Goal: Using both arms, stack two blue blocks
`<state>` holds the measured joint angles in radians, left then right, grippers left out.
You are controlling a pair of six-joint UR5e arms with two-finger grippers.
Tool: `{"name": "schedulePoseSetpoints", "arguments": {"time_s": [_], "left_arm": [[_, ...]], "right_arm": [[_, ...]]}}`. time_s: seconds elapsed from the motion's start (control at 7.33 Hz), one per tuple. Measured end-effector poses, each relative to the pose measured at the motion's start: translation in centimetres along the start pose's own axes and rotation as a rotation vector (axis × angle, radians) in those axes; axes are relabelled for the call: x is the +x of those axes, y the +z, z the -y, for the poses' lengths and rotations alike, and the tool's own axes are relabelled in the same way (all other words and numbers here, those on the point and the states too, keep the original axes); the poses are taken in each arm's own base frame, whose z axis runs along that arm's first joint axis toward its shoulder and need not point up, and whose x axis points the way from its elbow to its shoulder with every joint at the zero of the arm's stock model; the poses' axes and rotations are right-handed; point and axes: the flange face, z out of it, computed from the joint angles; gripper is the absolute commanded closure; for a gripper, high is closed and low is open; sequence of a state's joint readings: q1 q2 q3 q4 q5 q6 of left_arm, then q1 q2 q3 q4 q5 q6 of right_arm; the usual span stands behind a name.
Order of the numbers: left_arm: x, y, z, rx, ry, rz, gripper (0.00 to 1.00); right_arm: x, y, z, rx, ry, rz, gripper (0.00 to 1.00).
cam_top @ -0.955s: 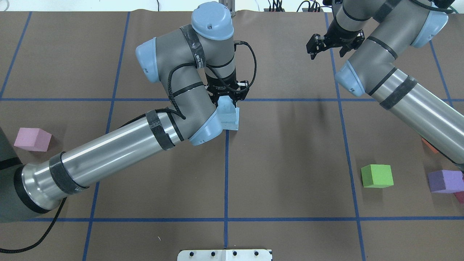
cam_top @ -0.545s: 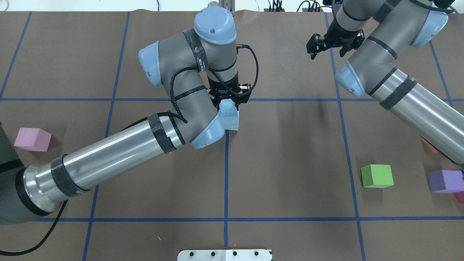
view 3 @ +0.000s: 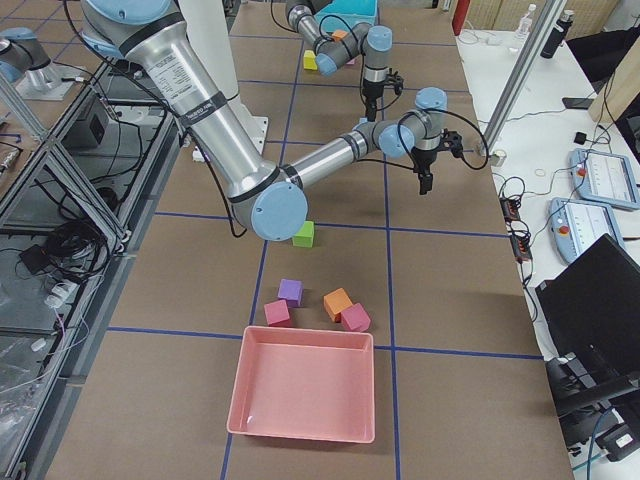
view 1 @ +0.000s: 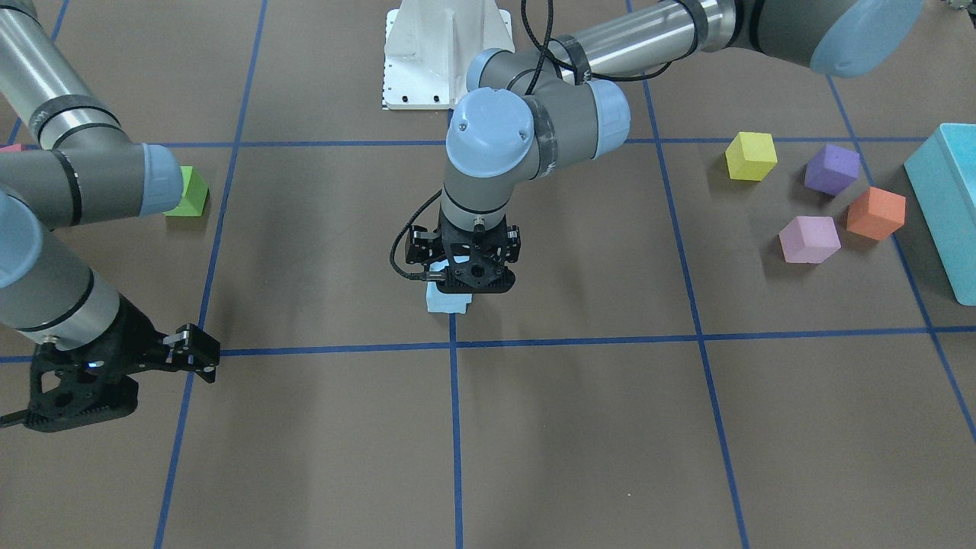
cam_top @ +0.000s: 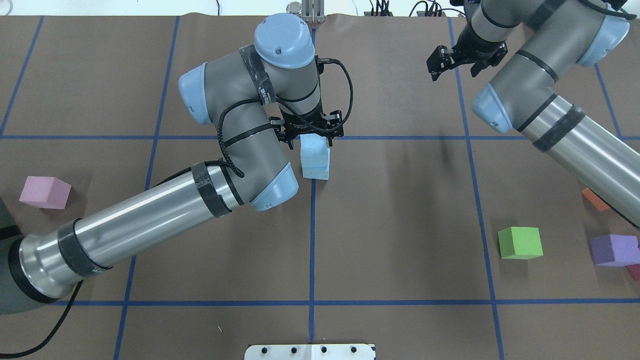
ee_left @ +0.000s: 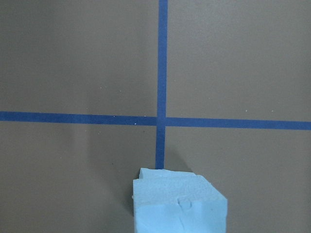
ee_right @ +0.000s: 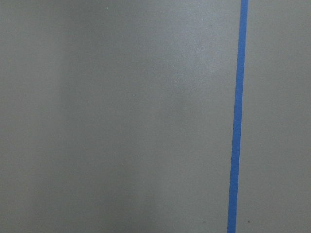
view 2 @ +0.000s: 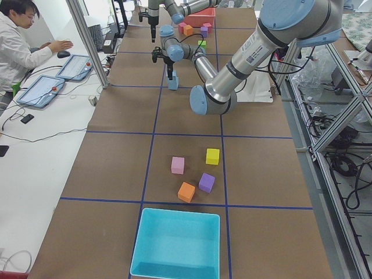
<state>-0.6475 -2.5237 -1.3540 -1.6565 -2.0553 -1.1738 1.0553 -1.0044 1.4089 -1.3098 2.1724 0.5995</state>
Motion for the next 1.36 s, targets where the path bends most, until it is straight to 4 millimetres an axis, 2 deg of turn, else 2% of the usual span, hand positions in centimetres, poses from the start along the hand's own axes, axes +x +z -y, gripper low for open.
{"name": "schedulePoseSetpoints", "arguments": {"time_s": [0.14, 0.27, 0.41, 0.55, 0.68, 0.82, 0.95, 1.23, 1.36], "left_arm": [[-0.5, -0.7, -0.3, -0.001, -0.002, -0.002, 0.0], [-0.9, -2.6, -0.4, -0.013, -0.014, -0.005, 0.0], [-1.4, -5.6, -0.2, -0.037, -0.035, -0.02, 0.0], [-2.9, -8.0, 0.3, -0.051, -0.056, -0.037, 0.0], [-7.0, -10.2, 1.6, -0.042, -0.073, -0.045, 0.0], [-14.3, -12.7, 3.0, -0.023, -0.056, -0.038, 0.0], [-22.5, -15.6, 4.0, -0.006, -0.001, -0.005, 0.0], [-38.3, -20.4, 5.1, -0.001, 0.114, 0.098, 0.0], [-45.8, -21.8, 5.1, -0.009, 0.151, 0.136, 0.0]], "right_arm": [[1.2, -0.4, -0.1, 0.01, -0.014, 0.01, 0.0], [1.8, -0.7, -0.2, 0.015, -0.018, 0.015, 0.0], [2.3, -0.9, -0.2, 0.018, -0.017, 0.015, 0.0], [2.7, -1.1, -0.2, 0.02, -0.014, 0.013, 0.0], [4.2, -1.8, -0.2, 0.025, 0.004, 0.01, 0.0], [8.3, -3.0, -1.2, 0.025, 0.052, 0.005, 0.0], [13.7, -4.3, -3.9, 0.022, 0.113, -0.004, 0.0], [23.0, -7.3, -10.9, 0.031, 0.233, -0.039, 0.0], [26.3, -9.1, -13.9, 0.042, 0.29, -0.052, 0.0]]}}
